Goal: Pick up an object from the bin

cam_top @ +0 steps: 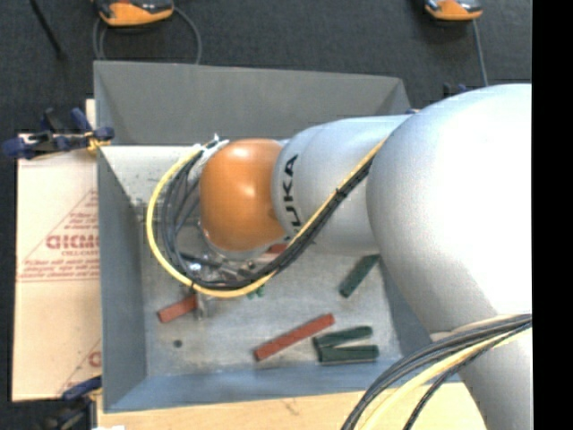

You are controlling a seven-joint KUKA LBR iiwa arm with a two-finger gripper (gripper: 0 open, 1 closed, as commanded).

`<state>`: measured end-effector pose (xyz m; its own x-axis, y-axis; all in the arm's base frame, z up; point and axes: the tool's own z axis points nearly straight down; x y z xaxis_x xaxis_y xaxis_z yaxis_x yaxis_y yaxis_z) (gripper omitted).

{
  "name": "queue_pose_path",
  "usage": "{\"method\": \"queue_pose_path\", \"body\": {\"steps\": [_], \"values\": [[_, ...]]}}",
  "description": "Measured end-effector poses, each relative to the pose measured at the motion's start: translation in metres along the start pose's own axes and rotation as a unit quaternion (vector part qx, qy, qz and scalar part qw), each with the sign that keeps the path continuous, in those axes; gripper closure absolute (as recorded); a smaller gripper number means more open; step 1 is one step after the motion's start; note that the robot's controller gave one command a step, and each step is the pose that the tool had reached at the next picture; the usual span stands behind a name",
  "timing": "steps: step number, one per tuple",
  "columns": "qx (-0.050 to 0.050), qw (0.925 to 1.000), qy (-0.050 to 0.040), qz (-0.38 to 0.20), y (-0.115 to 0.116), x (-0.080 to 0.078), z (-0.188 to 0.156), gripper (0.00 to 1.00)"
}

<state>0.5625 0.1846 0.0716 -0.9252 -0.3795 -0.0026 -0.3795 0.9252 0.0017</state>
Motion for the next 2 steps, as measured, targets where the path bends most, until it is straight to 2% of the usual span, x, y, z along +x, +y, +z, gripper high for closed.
{"method": "queue_pose_path", "body": {"steps": [1,2], "values": [[0.000,0.9823,-0.0009,-0.187,-0.007,-0.019,0.001,1.00],[0.003,0.9829,-0.0054,-0.184,-0.004,-0.044,-0.128,1.00]]}}
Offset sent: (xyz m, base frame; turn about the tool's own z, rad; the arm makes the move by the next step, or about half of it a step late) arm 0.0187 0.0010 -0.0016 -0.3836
